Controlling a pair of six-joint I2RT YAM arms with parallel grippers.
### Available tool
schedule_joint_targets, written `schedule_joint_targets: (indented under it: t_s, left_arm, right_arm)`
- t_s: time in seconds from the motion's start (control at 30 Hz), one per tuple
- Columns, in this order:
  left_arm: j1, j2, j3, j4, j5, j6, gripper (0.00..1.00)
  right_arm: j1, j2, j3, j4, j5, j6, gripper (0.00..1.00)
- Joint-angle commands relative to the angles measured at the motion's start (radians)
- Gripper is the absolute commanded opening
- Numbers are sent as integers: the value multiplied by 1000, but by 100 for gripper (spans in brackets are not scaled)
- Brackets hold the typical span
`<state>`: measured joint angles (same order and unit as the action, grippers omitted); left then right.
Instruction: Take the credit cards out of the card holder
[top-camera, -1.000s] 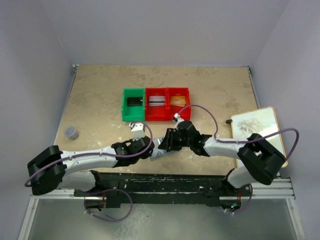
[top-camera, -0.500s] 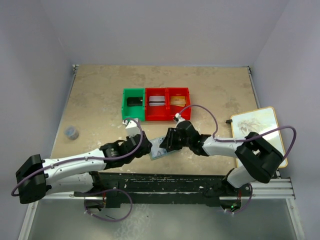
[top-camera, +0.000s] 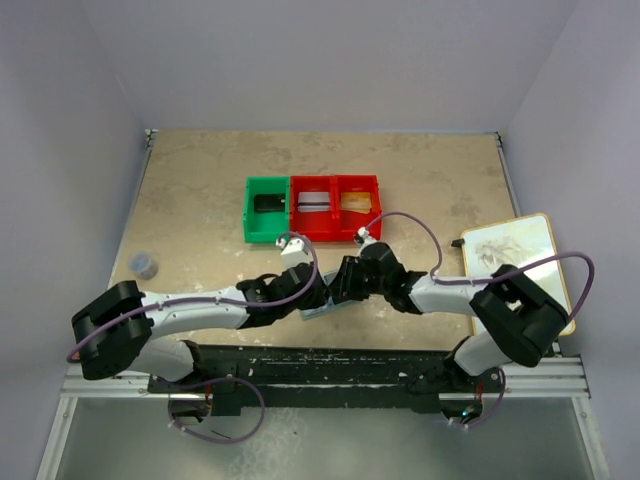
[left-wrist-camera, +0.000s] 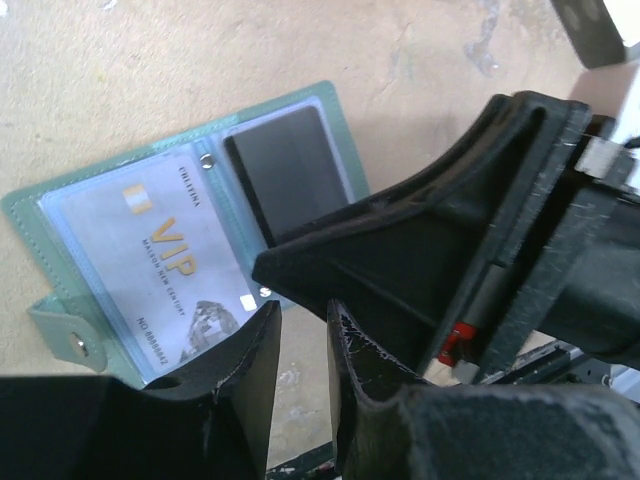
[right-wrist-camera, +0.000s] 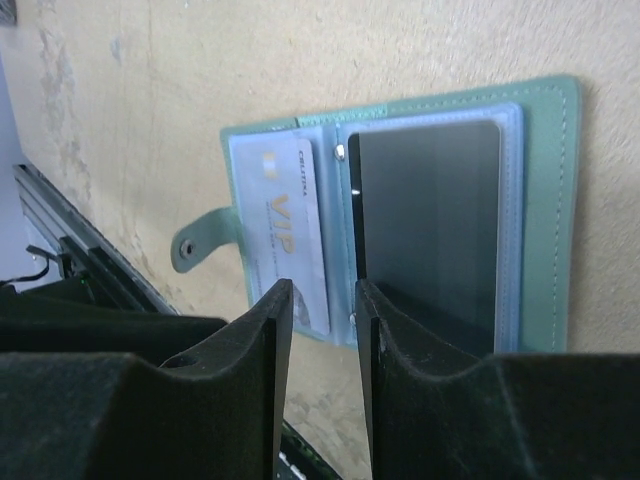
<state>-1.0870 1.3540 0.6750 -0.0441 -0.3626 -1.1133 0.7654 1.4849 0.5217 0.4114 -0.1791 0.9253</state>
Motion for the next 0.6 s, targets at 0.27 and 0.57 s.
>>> schedule_joint_targets:
  t_s: [0.27, 0.57]
  left_arm:
    - [11, -58, -151, 25, -78, -69, 26]
    - [13, -33, -188, 34, -109, -102, 20]
  right_arm:
    - [-3, 25, -21, 115, -81, 8, 34]
    - [-3, 82, 1, 134, -97, -9, 30]
